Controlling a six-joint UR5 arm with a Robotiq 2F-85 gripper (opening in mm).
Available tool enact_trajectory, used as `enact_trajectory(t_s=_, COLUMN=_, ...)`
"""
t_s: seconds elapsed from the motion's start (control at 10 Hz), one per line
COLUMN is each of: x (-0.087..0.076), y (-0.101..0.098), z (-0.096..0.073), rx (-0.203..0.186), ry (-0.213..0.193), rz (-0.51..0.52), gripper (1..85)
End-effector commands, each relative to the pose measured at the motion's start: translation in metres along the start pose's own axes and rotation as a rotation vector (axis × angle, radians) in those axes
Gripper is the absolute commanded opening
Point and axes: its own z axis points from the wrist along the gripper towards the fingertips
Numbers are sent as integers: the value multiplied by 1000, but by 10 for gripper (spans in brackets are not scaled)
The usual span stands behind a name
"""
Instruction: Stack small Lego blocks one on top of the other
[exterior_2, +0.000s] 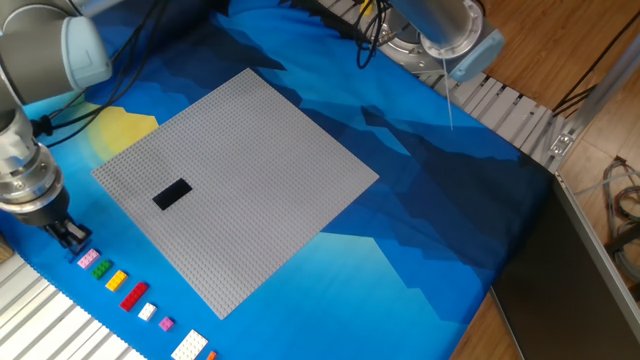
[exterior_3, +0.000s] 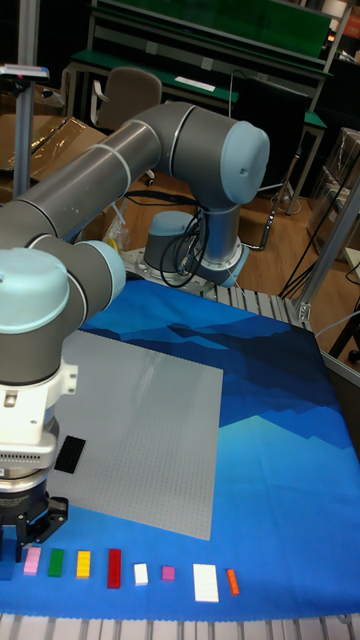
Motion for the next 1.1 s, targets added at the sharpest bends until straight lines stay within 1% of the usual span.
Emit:
enact_trajectory(t_s=0.0, x=0, y=-1, z=1, rx=-9, ry=-10, rz=-8, gripper=270)
enact_trajectory(t_s=0.6, x=1, y=-1, z=3, rx=-12, ry=-17, rz=-30, gripper=270)
enact_trajectory(t_s=1.0, x=1, y=1, z=3, rx=-20, ry=-17, rz=-23, gripper=270)
